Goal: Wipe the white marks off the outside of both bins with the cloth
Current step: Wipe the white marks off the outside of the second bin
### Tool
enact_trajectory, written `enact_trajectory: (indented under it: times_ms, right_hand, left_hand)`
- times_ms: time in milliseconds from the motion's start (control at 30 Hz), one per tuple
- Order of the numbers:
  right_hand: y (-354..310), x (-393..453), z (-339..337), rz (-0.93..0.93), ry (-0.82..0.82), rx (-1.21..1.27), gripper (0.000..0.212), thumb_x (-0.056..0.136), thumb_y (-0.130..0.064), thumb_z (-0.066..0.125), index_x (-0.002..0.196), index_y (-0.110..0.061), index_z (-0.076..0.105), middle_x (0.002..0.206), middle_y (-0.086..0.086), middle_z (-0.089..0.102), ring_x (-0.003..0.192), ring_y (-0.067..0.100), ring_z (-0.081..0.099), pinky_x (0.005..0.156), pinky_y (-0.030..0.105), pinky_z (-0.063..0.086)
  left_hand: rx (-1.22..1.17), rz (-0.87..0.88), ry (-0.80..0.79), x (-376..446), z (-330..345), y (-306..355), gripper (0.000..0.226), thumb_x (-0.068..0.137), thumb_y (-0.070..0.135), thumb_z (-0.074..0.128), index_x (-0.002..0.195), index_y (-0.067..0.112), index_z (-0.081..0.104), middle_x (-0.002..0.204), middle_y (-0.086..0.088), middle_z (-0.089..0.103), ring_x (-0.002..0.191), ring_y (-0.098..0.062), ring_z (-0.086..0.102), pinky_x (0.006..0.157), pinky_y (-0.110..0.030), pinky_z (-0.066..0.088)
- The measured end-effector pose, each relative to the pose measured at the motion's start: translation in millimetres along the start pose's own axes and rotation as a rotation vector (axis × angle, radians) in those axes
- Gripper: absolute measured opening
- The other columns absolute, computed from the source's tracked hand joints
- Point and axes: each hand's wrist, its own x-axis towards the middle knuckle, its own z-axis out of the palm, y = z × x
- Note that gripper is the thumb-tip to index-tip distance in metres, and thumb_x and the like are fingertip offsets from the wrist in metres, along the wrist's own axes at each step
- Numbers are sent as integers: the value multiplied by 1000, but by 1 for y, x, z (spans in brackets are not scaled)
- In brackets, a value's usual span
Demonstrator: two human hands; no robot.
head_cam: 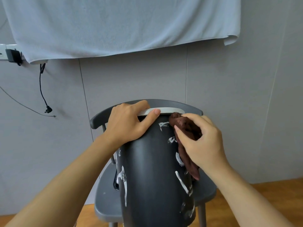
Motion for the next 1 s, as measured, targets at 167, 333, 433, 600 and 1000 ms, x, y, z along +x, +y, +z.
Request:
enact_trajectory:
  times_ms: [167,333,433,600,1000]
  right_hand:
    - [-7,-12,11,-66,-55,-189,62,87,-78,55,123,-28,64,108,-6,52,94,17,61,74,31,55]
    - [-11,-12,19,-74,-1,-272,48,102,-59,41,125,-24,65,110,0,56,93,23,60,69,15,41]
    - [-11,-14,23,-15,-11,-219,48,100,-54,43,131,-25,65,116,-2,57,101,19,60,77,9,38]
    - [-24,-17,31,-16,27,-217,41,98,-45,46,129,-24,63,111,0,52,93,23,58,74,37,56]
    - [-27,0,0,-241,-334,-207,23,90,-45,62,110,-34,66,96,-13,62,82,16,64,69,41,56]
  left_hand:
    - [6,-10,-13,1,4,0,49,95,62,42,75,20,58,50,2,49,49,-20,50,52,-38,44]
    - [14,-32,-15,-2,3,-3,48,95,64,39,76,23,57,49,2,48,49,-19,50,52,-35,43]
    - [19,-43,-16,-2,2,-5,50,95,64,38,77,22,58,49,2,47,49,-17,48,52,-35,43]
    - [7,-74,-52,-1,1,-2,50,93,63,36,78,20,56,52,-1,51,53,-21,52,57,-39,47]
    - [5,-84,-60,-1,-2,-1,51,94,63,34,80,20,60,50,-1,49,52,-22,51,57,-39,46]
